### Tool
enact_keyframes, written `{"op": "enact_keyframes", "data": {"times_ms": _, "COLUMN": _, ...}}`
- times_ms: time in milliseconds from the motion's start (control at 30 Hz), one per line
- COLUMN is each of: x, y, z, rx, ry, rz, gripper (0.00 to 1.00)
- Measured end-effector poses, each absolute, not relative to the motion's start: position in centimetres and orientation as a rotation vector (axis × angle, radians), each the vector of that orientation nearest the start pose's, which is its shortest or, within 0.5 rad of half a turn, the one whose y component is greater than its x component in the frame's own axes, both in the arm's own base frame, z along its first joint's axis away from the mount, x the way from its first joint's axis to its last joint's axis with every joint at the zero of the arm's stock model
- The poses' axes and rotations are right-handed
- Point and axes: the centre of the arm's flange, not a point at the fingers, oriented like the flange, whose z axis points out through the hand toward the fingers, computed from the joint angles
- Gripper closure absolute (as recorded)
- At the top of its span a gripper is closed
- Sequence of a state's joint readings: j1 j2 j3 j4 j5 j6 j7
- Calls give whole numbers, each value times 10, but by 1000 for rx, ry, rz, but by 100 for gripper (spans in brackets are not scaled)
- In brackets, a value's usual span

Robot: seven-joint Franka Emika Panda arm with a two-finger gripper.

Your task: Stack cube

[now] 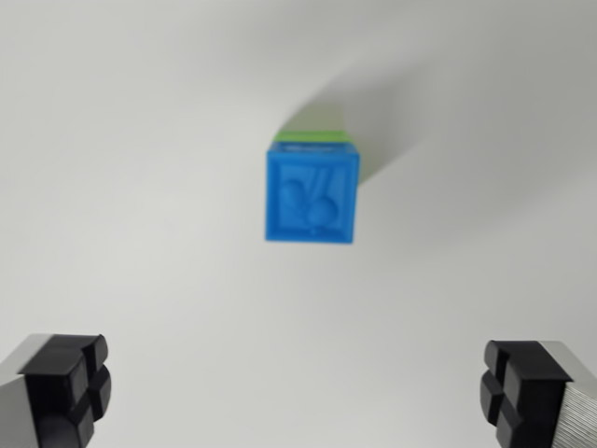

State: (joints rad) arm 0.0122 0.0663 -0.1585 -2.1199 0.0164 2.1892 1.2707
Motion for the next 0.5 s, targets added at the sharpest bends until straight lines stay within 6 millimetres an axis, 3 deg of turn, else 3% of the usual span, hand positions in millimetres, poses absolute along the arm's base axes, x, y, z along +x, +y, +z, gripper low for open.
{"op": "enact_keyframes", "data": {"times_ms": 500, "x": 547, "y": -80, "z": 436, "rx": -2371, "ry": 2052, "rz": -1, "gripper": 0}}
